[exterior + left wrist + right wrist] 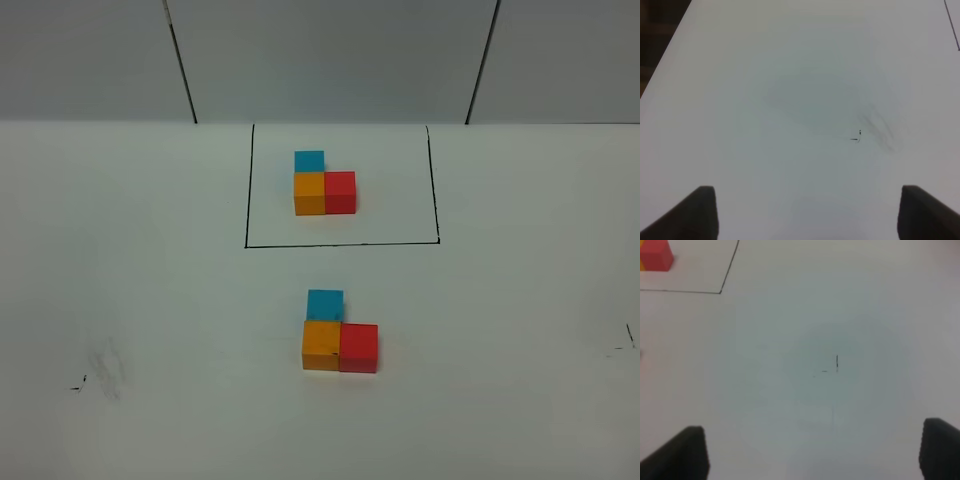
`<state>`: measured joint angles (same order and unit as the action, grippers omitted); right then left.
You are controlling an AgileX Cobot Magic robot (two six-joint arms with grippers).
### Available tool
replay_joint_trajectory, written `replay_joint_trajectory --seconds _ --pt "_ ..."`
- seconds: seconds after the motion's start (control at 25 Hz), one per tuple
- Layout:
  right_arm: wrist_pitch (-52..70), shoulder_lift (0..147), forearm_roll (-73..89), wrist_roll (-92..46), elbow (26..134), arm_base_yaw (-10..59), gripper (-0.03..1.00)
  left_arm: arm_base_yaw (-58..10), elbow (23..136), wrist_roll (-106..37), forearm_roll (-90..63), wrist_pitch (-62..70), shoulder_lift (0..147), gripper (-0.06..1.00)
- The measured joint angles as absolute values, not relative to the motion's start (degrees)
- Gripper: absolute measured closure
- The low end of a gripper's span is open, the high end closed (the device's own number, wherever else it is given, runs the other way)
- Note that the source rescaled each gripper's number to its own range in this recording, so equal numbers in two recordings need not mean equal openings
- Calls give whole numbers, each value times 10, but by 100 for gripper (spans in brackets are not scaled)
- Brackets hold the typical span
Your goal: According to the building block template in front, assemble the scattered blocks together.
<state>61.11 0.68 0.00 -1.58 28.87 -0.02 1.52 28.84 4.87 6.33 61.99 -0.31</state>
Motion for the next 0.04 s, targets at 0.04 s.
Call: replay_joint_trajectory --seconds 0.04 --pt "611 7 0 -16 289 0 24 15 288 49 63 620 -3 34"
